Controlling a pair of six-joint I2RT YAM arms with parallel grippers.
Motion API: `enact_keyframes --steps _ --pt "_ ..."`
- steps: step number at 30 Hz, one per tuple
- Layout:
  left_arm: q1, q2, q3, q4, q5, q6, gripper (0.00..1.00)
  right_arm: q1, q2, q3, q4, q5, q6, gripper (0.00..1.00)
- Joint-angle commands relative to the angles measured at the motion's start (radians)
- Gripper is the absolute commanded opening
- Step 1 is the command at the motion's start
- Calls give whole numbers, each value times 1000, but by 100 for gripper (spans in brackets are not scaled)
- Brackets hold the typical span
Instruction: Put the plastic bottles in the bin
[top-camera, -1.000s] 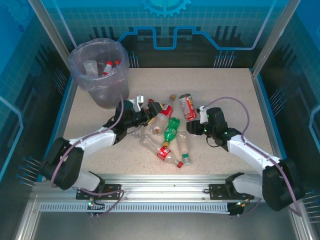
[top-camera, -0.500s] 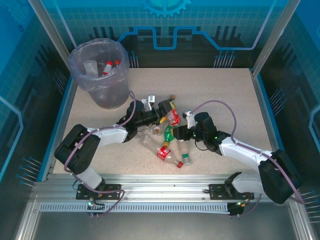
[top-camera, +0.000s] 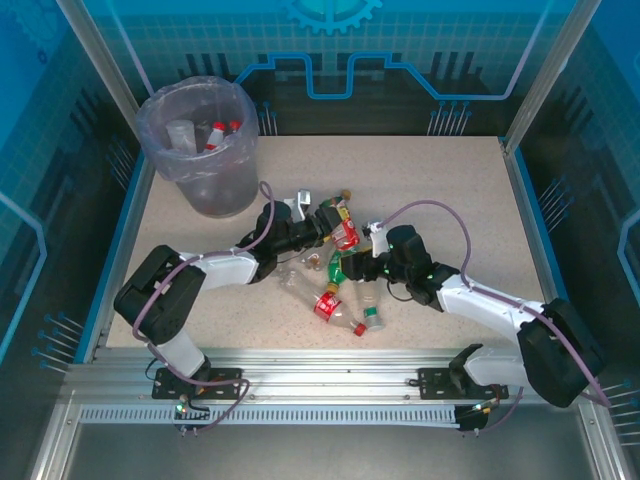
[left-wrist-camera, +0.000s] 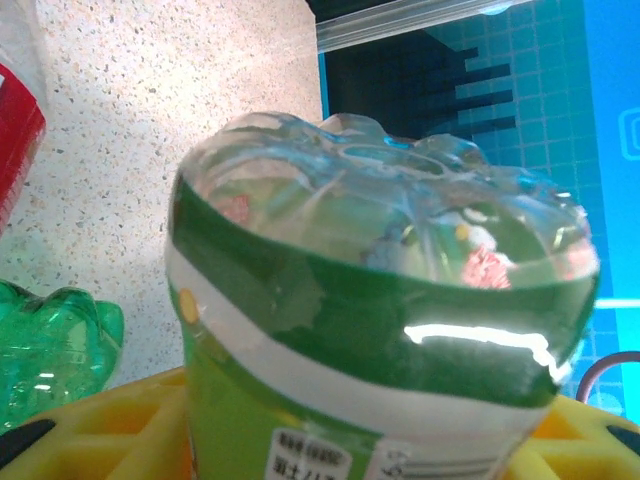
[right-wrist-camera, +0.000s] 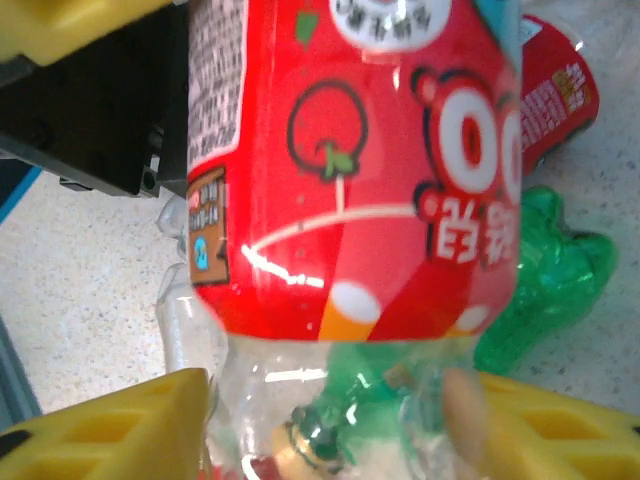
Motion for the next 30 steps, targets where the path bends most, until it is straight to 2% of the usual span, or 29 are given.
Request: enact_keyframes --steps 1,4,7,11,15,17,19,23,30 --pt "-4 -9 68 -19 -20 55 51 17 -55 15 -61 -1 -44 74" --pt "-6 -45 114 -157 -46 149 52 -2 -96 35 -140 25 -80 89" --pt "-4 -79 154 -266 -75 234 52 -32 -146 52 -208 46 -111 96" --pt "1 -129 228 -425 -111 365 51 -88 -213 52 -261 87 -123 97" --pt "14 -189 379 -699 -189 600 51 -191 -253 39 -350 187 -16 97" --pt "36 -215 454 -791 -219 689 51 -250 -265 6 -363 189 37 96" --pt "76 -245 531 -852 -215 743 46 -300 -283 -45 -341 152 76 96" --pt "154 -292 673 -936 -215 826 41 -335 -317 -92 -329 134 101 96" --pt "387 -316 875 -1008 -193 889 40 -340 -335 -85 -349 135 98 96"
